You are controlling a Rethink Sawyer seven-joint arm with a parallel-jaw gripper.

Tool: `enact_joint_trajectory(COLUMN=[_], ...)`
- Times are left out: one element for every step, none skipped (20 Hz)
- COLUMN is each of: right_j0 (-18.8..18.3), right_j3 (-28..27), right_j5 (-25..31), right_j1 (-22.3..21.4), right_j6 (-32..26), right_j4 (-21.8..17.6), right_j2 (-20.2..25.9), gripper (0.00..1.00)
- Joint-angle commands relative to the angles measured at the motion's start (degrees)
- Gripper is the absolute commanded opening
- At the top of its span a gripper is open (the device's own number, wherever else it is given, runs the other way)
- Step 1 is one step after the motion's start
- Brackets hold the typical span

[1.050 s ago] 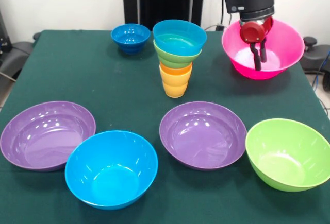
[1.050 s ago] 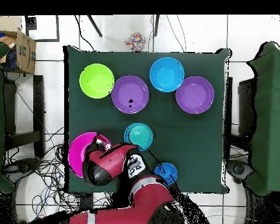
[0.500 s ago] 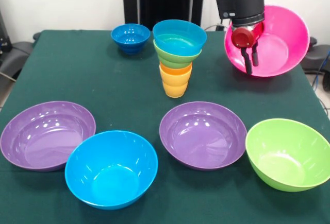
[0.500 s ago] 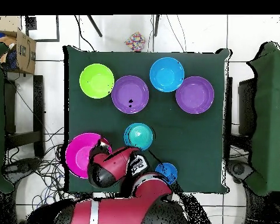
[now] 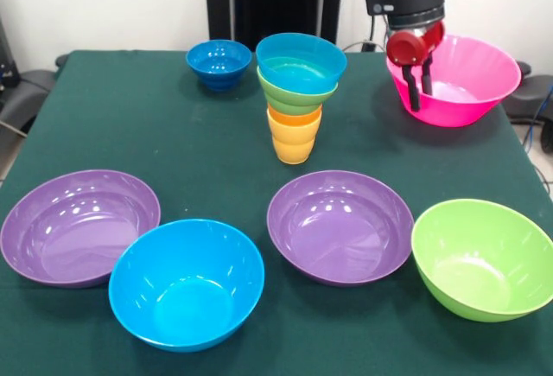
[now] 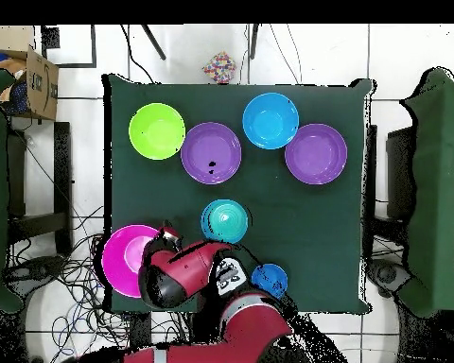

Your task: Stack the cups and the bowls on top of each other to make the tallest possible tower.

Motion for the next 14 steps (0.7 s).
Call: enact_joint_trajectory(right_j0=[-1.3,-1.3,-1.4,-1.5,-1.6,-1.6,-1.5,-1.4,-1.1,-0.6,-0.1,0.3,1.1,1.5], right_j3=[2.3,2.5,2.4,2.4,2.5,2.2,2.2,1.6,1.3,0.9,0.4,0.0,0.1,-0.1], right_j5=[9.3,9.7,10.0,10.3,10.3,10.2,9.9,9.4,8.9,7.5,6.1,4.9,4.2,3.3], right_j1=[-4.0,-4.4,-4.6,-4.7,-4.8,-4.4,-4.3,-3.3,-2.7,-1.6,-0.4,0.6,0.9,1.6], right_j6=[9.9,9.7,9.6,9.5,9.4,9.3,9.3,9.1,9.1,9.2,9.4,9.4,9.7,9.8], right_j4=[2.9,3.3,3.5,3.8,3.8,3.7,3.5,3.2,3.1,2.6,2.2,1.8,1.8,1.6], right_j2=[5.7,6.0,6.3,6.4,6.5,6.4,6.1,5.8,5.4,4.6,3.7,2.9,2.3,1.7], gripper=[1.0,1.0,1.0,1.0,1.0,1.0,1.0,1.0,1.0,1.0,1.0,1.0,1.0,1.0])
